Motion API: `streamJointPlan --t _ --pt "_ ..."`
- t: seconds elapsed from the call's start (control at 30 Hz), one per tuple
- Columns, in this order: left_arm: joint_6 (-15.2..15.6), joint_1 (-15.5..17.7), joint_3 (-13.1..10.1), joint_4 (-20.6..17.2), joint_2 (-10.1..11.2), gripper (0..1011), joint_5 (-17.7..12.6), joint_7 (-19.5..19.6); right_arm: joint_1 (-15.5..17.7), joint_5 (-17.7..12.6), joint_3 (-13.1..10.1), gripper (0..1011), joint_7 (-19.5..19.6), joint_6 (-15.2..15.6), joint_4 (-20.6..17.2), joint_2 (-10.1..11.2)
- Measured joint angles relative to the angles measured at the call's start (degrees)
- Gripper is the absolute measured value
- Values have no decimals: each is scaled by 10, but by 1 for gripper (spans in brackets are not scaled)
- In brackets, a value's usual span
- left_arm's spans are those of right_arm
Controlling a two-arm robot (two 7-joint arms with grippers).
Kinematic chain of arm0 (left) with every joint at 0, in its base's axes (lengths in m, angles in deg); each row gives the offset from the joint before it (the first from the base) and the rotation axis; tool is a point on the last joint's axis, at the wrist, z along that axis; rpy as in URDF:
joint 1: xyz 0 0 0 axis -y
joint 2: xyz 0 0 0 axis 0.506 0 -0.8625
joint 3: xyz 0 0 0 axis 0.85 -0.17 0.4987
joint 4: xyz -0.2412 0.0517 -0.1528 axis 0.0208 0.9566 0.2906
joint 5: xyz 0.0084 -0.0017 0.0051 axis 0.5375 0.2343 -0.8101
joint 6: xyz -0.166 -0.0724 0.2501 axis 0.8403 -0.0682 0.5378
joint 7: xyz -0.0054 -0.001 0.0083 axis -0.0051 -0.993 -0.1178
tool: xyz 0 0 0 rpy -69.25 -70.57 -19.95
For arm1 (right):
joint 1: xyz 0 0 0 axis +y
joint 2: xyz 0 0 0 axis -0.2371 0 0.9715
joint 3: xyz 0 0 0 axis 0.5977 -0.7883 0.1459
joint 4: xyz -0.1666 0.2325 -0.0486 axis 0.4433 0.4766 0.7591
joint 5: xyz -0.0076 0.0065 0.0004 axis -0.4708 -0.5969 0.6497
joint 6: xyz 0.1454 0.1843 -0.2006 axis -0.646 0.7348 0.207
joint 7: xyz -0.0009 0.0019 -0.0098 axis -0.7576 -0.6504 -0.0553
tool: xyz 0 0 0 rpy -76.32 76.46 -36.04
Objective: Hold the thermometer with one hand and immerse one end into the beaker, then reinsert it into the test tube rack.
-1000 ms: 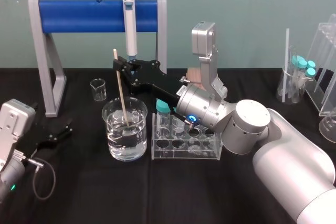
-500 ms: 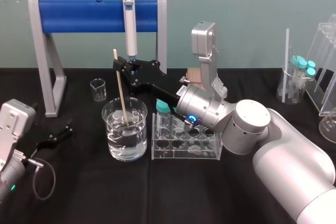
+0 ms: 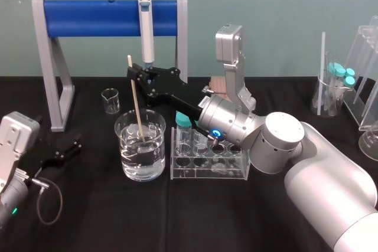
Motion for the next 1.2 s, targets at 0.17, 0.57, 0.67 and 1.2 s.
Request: streamJointPlan --t 0.17,0.57,0.67,1.2 --pt "0 0 0 0 0 1004 0 0 0 0 0 38 0 0 0 0" --pt "0 0 0 0 0 1004 0 0 0 0 0 38 0 0 0 0" --pt "0 0 0 0 0 1004 0 0 0 0 0 38 0 0 0 0" --pt "0 0 0 0 0 1004 0 0 0 0 0 38 0 0 0 0"
